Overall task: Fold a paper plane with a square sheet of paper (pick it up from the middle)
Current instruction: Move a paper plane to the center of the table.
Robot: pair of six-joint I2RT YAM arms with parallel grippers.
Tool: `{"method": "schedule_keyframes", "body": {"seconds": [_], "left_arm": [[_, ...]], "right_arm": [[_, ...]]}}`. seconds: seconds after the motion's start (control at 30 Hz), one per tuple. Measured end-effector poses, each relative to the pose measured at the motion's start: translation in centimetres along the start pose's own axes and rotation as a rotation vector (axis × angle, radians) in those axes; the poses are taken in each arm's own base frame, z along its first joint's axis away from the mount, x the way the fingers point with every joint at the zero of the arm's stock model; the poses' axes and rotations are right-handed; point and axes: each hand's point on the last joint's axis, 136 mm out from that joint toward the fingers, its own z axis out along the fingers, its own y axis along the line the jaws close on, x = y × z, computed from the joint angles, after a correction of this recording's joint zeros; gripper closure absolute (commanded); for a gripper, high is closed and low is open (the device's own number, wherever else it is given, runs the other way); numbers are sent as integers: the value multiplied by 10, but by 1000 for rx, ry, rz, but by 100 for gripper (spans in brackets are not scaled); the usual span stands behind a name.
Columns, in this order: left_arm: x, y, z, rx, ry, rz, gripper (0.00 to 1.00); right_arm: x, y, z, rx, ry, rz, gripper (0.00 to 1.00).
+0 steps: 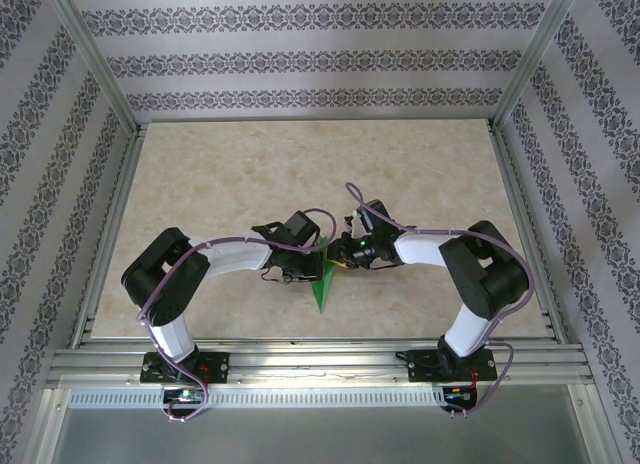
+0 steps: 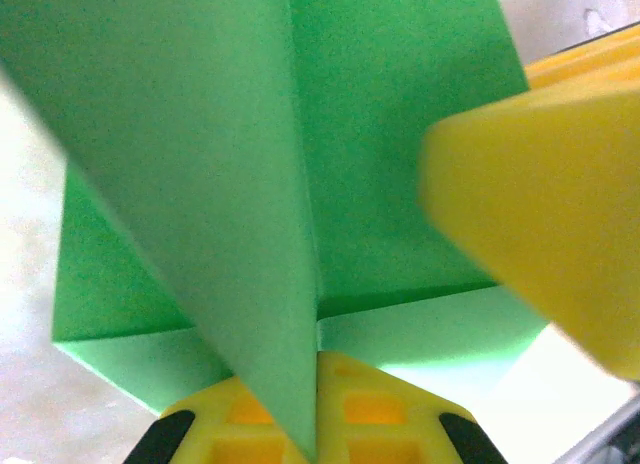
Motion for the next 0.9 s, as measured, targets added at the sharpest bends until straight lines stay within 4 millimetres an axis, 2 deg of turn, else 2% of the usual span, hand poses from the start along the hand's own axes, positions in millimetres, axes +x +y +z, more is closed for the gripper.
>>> {"method": "schedule_keyframes", "body": {"seconds": [0.2,0.33,0.47,0.67,0.9], "left_arm": [[-17,5,-21,-122,-53,17,94],[-33,-1,-35,-184,-72,45,94],[-43,0,-31,-247,-47,62,93],[-36,17,-19,-337,33,66,92],[-34,17,-21,-348,50,69,91]], "right_arm": [[-16,5,-32,-34,-92,1,72],[-22,3,-40,-39,-120,9,72],[-17,-4,-39,-26,-111,22,72],[-14,-8,-38,-18,-104,30,72],[-12,-11,-38,-15,-100,34,72]]}}
